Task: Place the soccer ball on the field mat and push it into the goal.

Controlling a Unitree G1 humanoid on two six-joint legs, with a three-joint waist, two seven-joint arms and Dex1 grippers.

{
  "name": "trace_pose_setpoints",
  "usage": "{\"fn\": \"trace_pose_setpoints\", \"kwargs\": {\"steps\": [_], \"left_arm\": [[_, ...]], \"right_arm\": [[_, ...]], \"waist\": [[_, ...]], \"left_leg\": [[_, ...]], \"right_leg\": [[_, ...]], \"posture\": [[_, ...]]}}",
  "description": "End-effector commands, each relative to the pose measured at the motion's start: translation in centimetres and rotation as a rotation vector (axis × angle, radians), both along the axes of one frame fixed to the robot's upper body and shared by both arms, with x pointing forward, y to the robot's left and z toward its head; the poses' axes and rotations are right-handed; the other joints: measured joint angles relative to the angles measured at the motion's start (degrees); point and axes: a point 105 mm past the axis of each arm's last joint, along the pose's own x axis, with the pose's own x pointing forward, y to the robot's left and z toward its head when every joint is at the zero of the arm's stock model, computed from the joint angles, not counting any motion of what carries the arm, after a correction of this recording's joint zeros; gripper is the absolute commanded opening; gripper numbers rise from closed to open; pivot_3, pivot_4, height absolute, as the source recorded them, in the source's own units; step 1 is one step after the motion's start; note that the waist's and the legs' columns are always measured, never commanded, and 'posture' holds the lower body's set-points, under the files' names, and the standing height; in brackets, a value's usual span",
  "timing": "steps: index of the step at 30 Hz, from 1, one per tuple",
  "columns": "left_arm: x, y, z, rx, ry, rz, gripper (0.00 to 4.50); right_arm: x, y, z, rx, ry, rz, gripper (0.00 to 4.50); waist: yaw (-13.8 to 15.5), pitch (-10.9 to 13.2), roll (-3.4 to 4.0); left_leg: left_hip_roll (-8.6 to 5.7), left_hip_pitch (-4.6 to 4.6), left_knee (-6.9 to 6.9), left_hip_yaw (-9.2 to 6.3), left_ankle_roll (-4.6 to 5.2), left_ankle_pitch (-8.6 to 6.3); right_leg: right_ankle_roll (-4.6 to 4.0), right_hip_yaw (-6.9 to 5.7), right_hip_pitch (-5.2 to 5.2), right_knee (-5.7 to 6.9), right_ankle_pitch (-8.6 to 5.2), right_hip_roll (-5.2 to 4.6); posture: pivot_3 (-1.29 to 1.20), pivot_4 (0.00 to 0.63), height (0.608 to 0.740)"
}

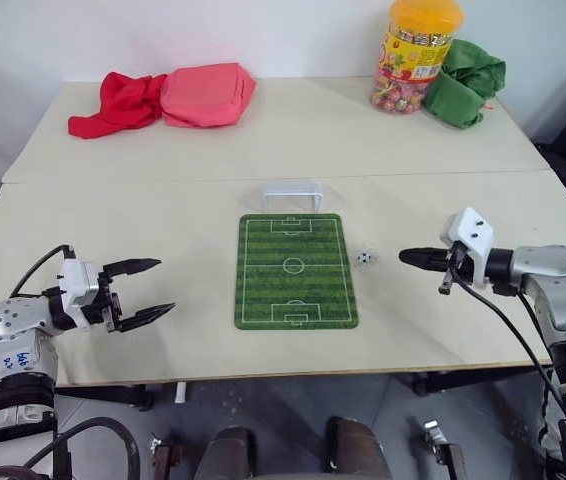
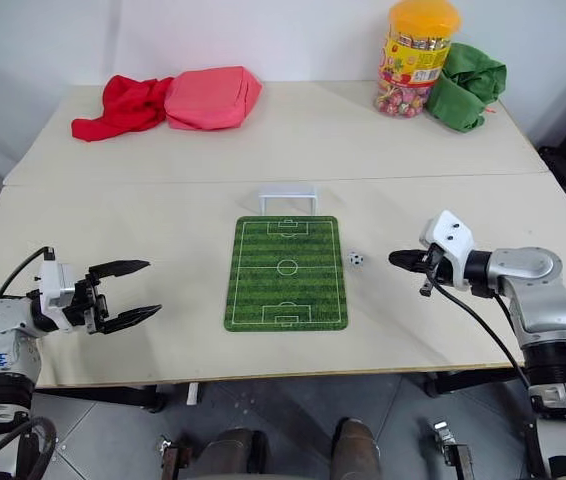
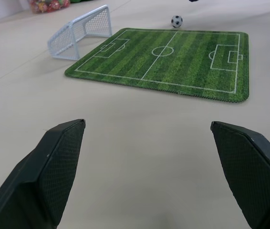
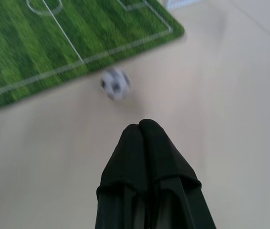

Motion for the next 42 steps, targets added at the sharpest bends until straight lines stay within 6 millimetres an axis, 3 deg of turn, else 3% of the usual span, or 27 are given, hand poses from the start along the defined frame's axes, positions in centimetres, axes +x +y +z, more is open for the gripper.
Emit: {"fn": "trace_pose_setpoints", "kwargs": {"steps": [1, 5, 8, 11, 15, 25, 32, 42], "left_arm": [[0.4, 0.0, 0.3, 0.0, -0.018, 0.009, 4.5], [0.7, -0.2, 0.5, -0.006, -0.026, 0.008, 4.5], [0.8, -0.2, 0.6, -0.007, -0.031, 0.009, 4.5], [0.7, 0.0, 0.7, -0.008, -0.033, 0.014, 4.5], [0.5, 0.2, 0.7, -0.008, -0.037, 0.022, 4.5], [-0.4, 0.7, 0.6, -0.012, -0.042, 0.057, 4.5], [-0.4, 0.7, 0.7, -0.014, -0.043, 0.069, 4.5], [0.2, 0.3, 1.0, -0.015, -0.047, 0.059, 4.5]], "right_arm": [[0.7, 0.1, 1.8, 0.011, -0.051, -0.013, 0.01], [1.6, 0.7, 1.3, -0.002, -0.025, -0.011, 0.87], [2.9, 1.2, 1.8, 0.012, -0.1, -0.017, 1.91], [4.2, 1.3, 1.4, 0.039, -0.092, -0.039, 1.91], [5.0, 0.4, -0.7, 0.027, -0.023, -0.08, 1.91], [3.9, -1.6, -4.3, 0.027, 0.099, -0.111, 1.91], [2.6, -2.1, -5.3, 0.046, 0.115, -0.118, 1.91], [1.5, -2.3, -5.1, 0.059, 0.097, -0.131, 1.91]], "waist": [[-0.1, 0.0, 0.0], [0.0, 0.0, 0.0], [0.0, 0.0, 0.0], [-0.2, 0.0, 0.0], [-0.2, 0.0, 0.0], [-0.2, 0.0, 0.0], [0.1, 0.0, 0.0], [0.1, 0.0, -0.01]], "left_leg": [[0.0, 0.0, 0.0, 0.0, 0.0, 0.0], [0.0, 0.0, 0.01, 0.0, 0.0, 0.0], [0.0, 0.0, 0.0, 0.0, 0.0, -0.01], [-0.02, -0.01, 0.02, 0.01, 0.01, -0.01], [0.0, 0.0, 0.0, 0.0, 0.01, -0.01], [0.0, -0.01, 0.07, -0.01, 0.01, -0.02], [0.0, 0.0, 0.09, -0.04, 0.01, -0.03], [0.0, 0.01, 0.09, -0.04, 0.0, -0.04]], "right_leg": [[0.0, 0.0, 0.0, 0.0, 0.0, 0.0], [0.0, 0.0, 0.0, 0.0, 0.0, 0.0], [0.0, 0.0, 0.0, 0.0, 0.0, 0.0], [0.0, 0.01, 0.0, 0.0, 0.0, 0.0], [0.0, 0.0, 0.0, 0.0, 0.0, 0.0], [0.0, 0.0, 0.02, 0.03, 0.0, 0.0], [0.0, -0.02, 0.06, 0.02, 0.0, -0.01], [0.0, -0.02, 0.07, 0.02, 0.0, 0.0]], "posture": [[0.0, 0.15, 0.74], [0.0, 0.15, 0.74], [0.0, 0.15, 0.74], [0.0, 0.15, 0.74], [0.0, 0.15, 0.74], [0.0, 0.15, 0.74], [0.0, 0.15, 0.74], [0.0, 0.15, 0.74]]}}
